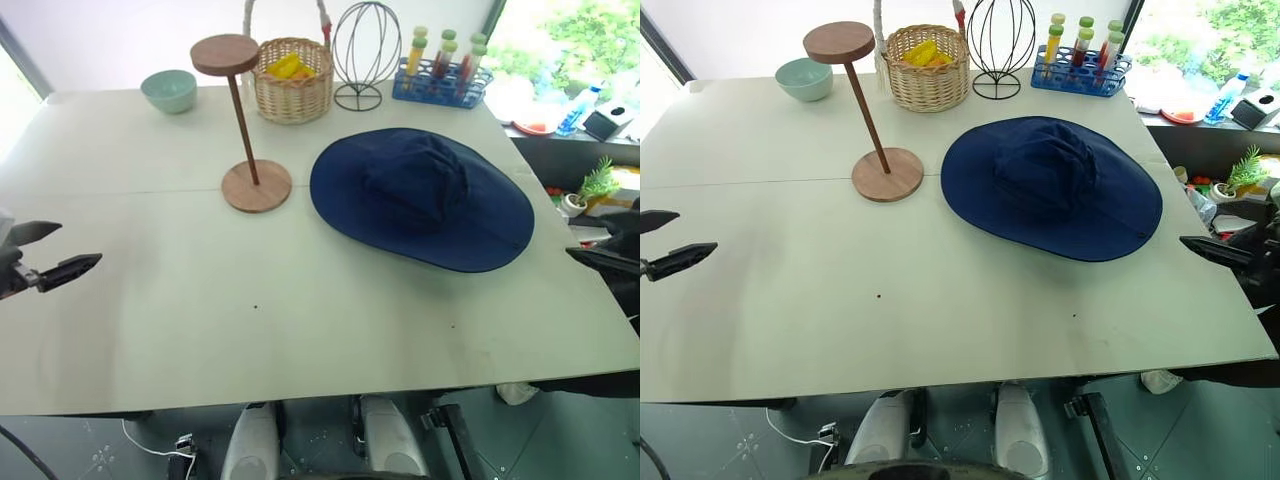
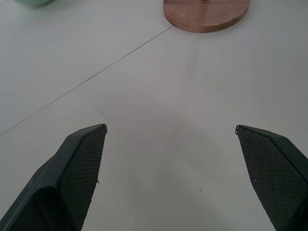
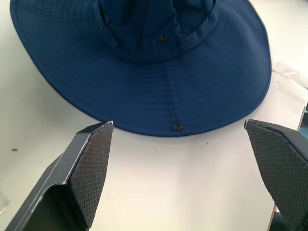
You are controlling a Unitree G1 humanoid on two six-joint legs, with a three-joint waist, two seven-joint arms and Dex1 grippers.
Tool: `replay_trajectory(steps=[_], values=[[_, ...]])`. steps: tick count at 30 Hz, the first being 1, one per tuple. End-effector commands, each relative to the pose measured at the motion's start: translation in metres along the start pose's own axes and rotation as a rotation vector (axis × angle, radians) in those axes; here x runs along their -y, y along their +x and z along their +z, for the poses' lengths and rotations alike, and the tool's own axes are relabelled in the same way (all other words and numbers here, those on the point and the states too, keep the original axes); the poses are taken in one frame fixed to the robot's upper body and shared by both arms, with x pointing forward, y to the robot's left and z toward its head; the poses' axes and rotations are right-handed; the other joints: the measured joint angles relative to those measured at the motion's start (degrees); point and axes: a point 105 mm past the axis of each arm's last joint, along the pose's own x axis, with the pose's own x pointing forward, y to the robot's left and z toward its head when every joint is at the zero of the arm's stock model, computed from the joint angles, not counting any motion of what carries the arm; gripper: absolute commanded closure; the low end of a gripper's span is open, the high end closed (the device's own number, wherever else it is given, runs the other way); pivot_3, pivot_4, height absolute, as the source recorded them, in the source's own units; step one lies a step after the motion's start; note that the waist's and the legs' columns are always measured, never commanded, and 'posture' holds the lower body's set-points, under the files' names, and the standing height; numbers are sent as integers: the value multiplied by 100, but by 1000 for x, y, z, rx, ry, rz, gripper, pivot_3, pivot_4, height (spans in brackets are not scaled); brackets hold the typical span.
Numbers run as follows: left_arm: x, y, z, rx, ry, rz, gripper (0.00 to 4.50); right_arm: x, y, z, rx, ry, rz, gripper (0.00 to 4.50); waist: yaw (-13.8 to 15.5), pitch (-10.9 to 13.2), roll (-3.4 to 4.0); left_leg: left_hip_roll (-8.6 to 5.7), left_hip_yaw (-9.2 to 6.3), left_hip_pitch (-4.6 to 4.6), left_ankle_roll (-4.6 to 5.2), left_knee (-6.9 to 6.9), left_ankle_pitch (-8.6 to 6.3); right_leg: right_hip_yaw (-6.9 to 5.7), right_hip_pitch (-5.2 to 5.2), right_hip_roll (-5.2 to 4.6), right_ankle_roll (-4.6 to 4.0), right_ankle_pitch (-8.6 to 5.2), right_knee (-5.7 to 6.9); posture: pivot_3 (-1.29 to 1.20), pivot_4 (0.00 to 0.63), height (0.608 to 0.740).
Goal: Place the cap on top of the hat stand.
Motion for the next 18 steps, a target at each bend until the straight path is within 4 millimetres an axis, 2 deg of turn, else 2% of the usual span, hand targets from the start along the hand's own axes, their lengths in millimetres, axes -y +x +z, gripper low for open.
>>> replay_trajectory(steps=[1,6,10,14,18], values=[[-1,-3,10,38,32,-10,0,8,-4,9,42,-33,-46,39,-1,0,0,0,0,0,0,0,0,0,0,0,0,0,0,0,150,740],[0,1,10,43,16,-15,0,12,-3,7,45,-58,-78,39,-1,0,0,0,1,2,1,5,1,0,2,1,1,0,5,0,150,740],[3,7,18,71,18,-47,0,14,-1,6,49,-63,-85,39,-2,0,0,0,1,2,2,10,2,0,5,1,1,1,7,0,150,740],[16,15,37,123,-6,-149,0,18,1,16,56,-74,-106,39,-1,0,0,0,1,2,4,15,2,0,7,1,1,1,10,0,150,740],[39,26,70,179,-7,-310,0,3,4,34,67,-178,-81,39,27,0,0,0,1,3,5,18,3,0,9,2,3,2,17,0,150,740]])
